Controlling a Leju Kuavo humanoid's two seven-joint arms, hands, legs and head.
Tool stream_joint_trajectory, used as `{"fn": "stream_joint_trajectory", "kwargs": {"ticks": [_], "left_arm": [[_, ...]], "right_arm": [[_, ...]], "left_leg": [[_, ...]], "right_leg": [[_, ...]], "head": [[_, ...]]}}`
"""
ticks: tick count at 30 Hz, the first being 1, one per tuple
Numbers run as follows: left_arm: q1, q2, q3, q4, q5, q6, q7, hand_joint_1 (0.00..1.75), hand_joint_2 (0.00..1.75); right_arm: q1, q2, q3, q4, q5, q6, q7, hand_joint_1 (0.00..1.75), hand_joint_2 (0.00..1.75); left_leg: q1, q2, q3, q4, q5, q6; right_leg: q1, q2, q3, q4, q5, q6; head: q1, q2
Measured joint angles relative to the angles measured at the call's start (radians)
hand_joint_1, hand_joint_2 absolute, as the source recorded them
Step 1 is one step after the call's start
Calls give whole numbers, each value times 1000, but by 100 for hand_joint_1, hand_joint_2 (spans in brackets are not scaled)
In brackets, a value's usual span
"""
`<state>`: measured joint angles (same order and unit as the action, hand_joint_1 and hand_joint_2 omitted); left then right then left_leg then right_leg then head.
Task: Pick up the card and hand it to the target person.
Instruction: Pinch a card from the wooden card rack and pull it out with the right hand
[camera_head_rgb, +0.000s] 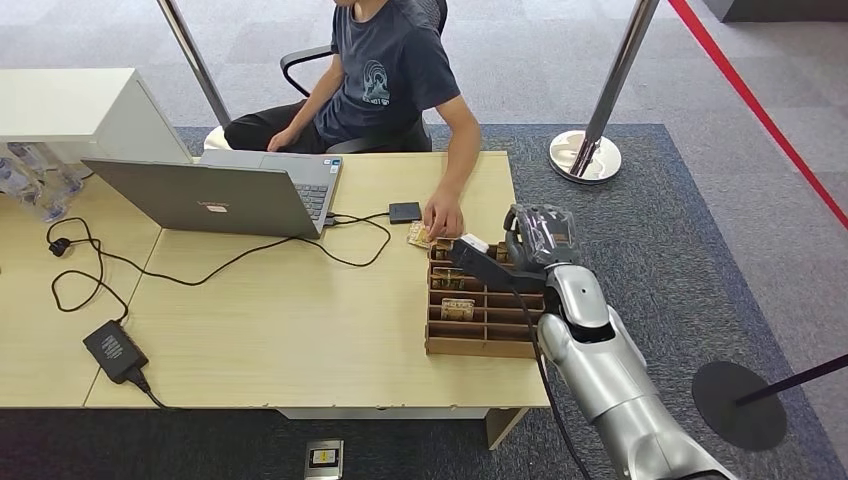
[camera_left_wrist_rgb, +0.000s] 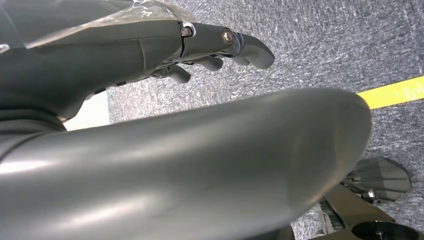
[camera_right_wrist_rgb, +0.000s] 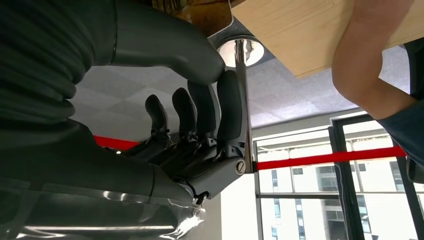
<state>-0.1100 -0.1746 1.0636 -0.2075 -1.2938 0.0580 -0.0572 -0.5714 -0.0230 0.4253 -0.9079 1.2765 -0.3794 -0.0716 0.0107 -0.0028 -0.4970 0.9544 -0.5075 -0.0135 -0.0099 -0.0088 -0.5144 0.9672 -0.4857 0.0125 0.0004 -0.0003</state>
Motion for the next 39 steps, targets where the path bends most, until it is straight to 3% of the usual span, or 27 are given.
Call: {"fn": "stream_joint_trajectory", "kwargs": {"ticks": [10,13,24,34,39], "left_arm": [[3,2,0,0,-2,-1,-2,0,0],[3,2,0,0,-7,-2,-2,0,0],[3,2,-3,0,-14,-8,-3,0,0],[3,1,-8,0,-16,-11,-3,0,0],[3,1,-8,0,-11,-9,-2,0,0]], "right_arm": [[18,-8,-3,-20,4,-16,3,113,175],[33,-17,-4,-52,5,-18,3,119,175],[92,-41,-12,-157,16,-15,9,79,175],[112,-38,-11,-169,22,9,10,68,175],[111,-27,-10,-164,30,25,9,72,175]], "left_leg": [[0,0,0,0,0,0],[0,0,0,0,0,0],[0,0,1,0,0,0],[0,0,1,0,0,0],[0,0,0,0,0,0]], "right_leg": [[0,0,0,0,0,0],[0,0,0,0,0,0],[0,0,0,0,0,0],[0,0,0,0,0,0],[0,0,0,0,0,0]], "head": [[0,0],[0,0],[0,0],[0,0],[0,0]]}}
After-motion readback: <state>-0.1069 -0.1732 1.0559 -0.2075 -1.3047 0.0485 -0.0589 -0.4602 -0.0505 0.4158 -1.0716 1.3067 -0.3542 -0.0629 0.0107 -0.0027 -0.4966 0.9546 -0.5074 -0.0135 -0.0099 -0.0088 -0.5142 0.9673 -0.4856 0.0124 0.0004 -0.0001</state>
